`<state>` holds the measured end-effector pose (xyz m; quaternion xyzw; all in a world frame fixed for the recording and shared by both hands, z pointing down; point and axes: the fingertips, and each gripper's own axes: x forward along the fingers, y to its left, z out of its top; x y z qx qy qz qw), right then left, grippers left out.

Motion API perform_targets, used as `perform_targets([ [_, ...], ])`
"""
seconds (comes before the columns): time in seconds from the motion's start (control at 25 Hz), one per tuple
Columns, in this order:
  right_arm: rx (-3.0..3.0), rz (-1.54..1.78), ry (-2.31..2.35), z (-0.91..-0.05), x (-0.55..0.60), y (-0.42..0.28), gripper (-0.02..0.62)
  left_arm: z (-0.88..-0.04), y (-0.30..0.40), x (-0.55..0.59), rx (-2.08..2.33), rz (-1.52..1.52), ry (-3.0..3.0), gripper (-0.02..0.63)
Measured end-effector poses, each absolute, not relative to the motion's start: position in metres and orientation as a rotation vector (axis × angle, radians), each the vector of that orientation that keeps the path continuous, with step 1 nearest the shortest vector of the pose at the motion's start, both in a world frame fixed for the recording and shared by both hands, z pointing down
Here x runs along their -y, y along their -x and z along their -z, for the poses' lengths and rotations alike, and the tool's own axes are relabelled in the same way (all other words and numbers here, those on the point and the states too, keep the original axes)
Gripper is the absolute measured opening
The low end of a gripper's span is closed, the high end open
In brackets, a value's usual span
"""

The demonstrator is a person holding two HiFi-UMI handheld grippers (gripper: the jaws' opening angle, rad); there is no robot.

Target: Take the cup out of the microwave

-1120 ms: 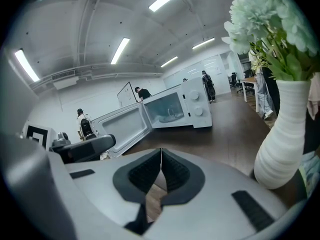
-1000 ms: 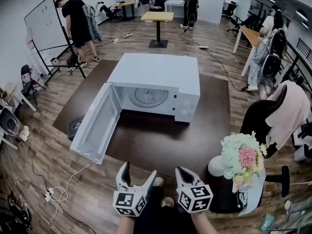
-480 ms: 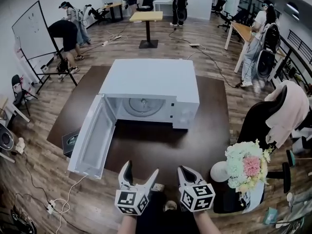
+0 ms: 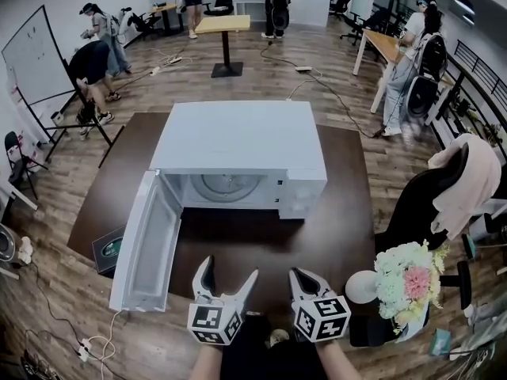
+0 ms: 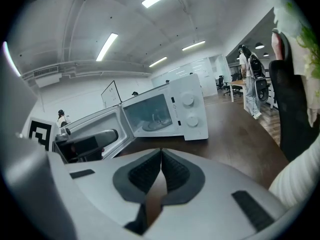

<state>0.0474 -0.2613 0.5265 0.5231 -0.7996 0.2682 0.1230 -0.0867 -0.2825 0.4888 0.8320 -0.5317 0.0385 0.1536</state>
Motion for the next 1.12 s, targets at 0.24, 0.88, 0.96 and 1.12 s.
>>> perform_targets([
  [0.24,2.299,-0.790,-1.558,-0.531,0.284,-0.045,-0.006,-0.494,0.090,0.315,1.486,-0.120,-2.405,0.443],
  [0.88,2.212,-0.861,-1.638,-0.545,0.336,-0.040,-0.006,-0.511,0.099,0.412,1.416,-0.161,-2.471,0.443],
  [0.96,2.197,-0.867,-1.650,-0.547,0.339,-0.041,-0.006,-0.511,0.097,0.424,1.409,-0.159,-2.485,0.443],
  [1.12,2.171,-0.873,-1.666,-0.549,0.344,-0.043,-0.006,-0.513,0.092,0.448,1.398,-0.180,-2.516,0.443],
])
